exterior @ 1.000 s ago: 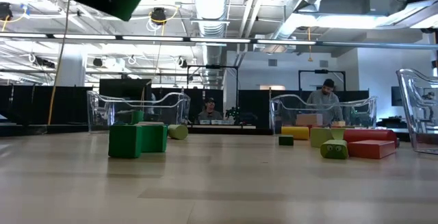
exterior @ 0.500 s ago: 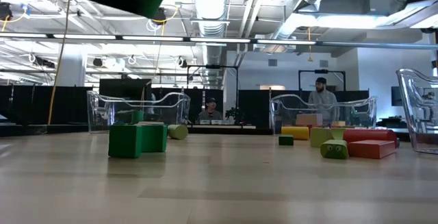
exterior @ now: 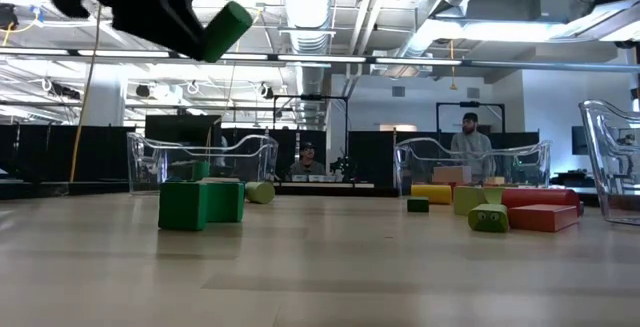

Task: Sort blocks by size
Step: Put the green cylindrical block into the top left transparent bin

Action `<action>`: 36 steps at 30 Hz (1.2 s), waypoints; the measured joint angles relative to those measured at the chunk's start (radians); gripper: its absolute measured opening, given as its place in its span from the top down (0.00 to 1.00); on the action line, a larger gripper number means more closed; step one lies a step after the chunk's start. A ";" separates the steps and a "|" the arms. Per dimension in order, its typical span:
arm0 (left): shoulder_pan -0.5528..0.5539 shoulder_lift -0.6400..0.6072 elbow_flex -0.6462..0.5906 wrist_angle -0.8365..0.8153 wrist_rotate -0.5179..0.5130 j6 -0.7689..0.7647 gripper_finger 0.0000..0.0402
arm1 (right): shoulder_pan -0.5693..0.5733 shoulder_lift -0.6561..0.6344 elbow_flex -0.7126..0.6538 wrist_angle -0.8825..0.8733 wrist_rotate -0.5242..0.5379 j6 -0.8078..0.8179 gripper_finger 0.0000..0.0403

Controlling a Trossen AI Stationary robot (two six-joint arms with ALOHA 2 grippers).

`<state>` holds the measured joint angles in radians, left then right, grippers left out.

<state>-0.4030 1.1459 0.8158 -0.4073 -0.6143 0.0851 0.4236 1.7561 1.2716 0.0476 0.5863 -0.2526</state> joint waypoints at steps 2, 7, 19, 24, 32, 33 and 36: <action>0.044 -0.037 0.000 -0.029 -0.022 0.009 0.71 | -0.001 0.000 0.000 -0.029 0.003 0.033 0.50; 0.204 -0.148 0.000 -0.089 -0.045 0.085 0.71 | 0.008 0.000 0.000 -0.108 0.002 0.137 0.50; 0.774 -0.259 0.000 -0.089 0.212 0.301 0.71 | 0.058 0.000 0.000 -0.131 -0.009 0.263 0.50; 0.970 -0.191 0.000 -0.050 0.355 0.349 0.71 | 0.071 0.000 0.000 -0.124 -0.011 0.283 0.50; 1.146 -0.021 0.052 -0.025 0.537 0.287 0.71 | 0.066 0.000 0.000 -0.123 -0.010 0.278 0.50; 1.158 0.002 0.058 -0.025 0.542 0.283 0.71 | 0.065 0.000 0.000 -0.123 -0.010 0.274 0.50; 1.183 0.070 0.089 -0.014 0.563 0.268 0.71 | 0.064 0.000 0.000 -0.126 -0.010 0.262 0.50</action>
<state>0.7804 1.2162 0.9044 -0.4217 -0.0509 0.3526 0.4881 1.7557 1.2716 -0.0781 0.5762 0.0093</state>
